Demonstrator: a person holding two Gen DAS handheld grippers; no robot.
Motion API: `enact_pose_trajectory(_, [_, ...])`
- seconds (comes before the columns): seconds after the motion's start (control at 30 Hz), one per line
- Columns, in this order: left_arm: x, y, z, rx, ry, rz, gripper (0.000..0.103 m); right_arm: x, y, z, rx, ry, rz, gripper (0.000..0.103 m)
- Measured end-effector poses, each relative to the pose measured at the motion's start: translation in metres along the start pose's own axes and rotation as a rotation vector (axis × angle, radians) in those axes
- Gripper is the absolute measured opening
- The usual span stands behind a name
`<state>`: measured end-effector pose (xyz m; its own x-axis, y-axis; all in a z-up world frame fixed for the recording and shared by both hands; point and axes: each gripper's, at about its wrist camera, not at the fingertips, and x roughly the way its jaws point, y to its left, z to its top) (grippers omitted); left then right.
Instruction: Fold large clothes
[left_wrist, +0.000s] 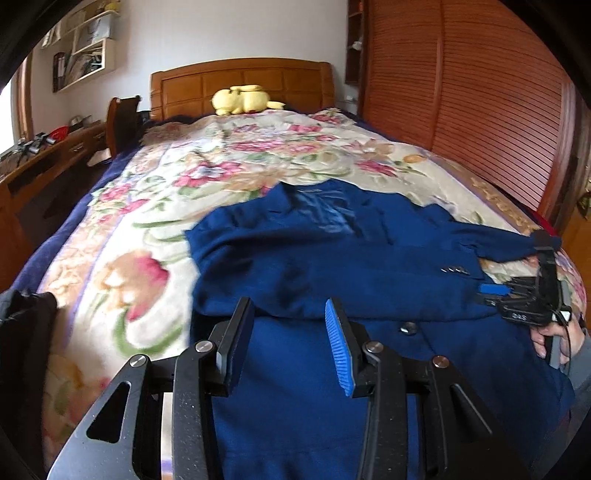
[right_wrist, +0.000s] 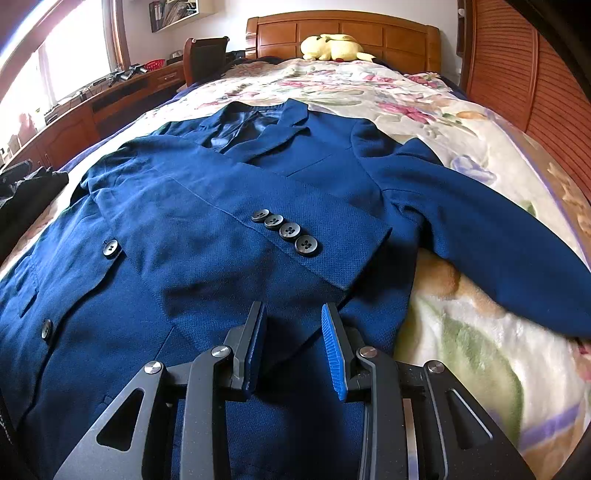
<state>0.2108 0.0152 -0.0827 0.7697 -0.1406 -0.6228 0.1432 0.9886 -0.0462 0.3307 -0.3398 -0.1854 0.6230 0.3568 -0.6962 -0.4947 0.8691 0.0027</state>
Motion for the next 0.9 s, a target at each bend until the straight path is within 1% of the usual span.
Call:
enact_pose_trajectory(0.17, [0.017, -0.029, -0.017, 0.020, 0.025, -0.037, 0.041, 0.000, -0.001, 0.000, 0.003, 0.000, 0.002, 0.032])
enact_pose_trajectory(0.27, [0.026, -0.038, -0.024, 0.003, 0.049, -0.078, 0.041, 0.000, -0.001, 0.000, 0.002, 0.000, 0.002, 0.032])
enact_pose_trajectory(0.5, [0.035, -0.058, -0.040, 0.022, 0.044, -0.073, 0.041, -0.002, -0.001, 0.000, 0.013, -0.002, -0.002, 0.032])
enact_pose_trajectory(0.6, [0.039, -0.064, -0.046, 0.039, 0.051, -0.075, 0.041, -0.007, -0.007, 0.000, 0.044, 0.001, 0.009, 0.032])
enact_pose_trajectory(0.67, [0.039, -0.068, -0.049, 0.058, 0.050, -0.071, 0.041, -0.014, -0.014, 0.001, 0.077, -0.014, -0.024, 0.033])
enact_pose_trajectory(0.73, [0.040, -0.071, -0.051, 0.073, 0.043, -0.060, 0.041, -0.023, -0.025, 0.001, 0.114, -0.023, -0.052, 0.044])
enact_pose_trajectory(0.77, [0.039, -0.073, -0.052, 0.081, 0.041, -0.056, 0.041, -0.028, -0.032, 0.001, 0.133, -0.029, -0.064, 0.047])
enact_pose_trajectory(0.83, [0.040, -0.076, -0.055, 0.097, 0.037, -0.053, 0.041, -0.039, -0.047, 0.000, 0.158, -0.034, -0.097, 0.060])
enact_pose_trajectory(0.9, [0.039, -0.078, -0.056, 0.108, 0.031, -0.051, 0.041, -0.051, -0.063, -0.001, 0.163, -0.037, -0.163, 0.066])
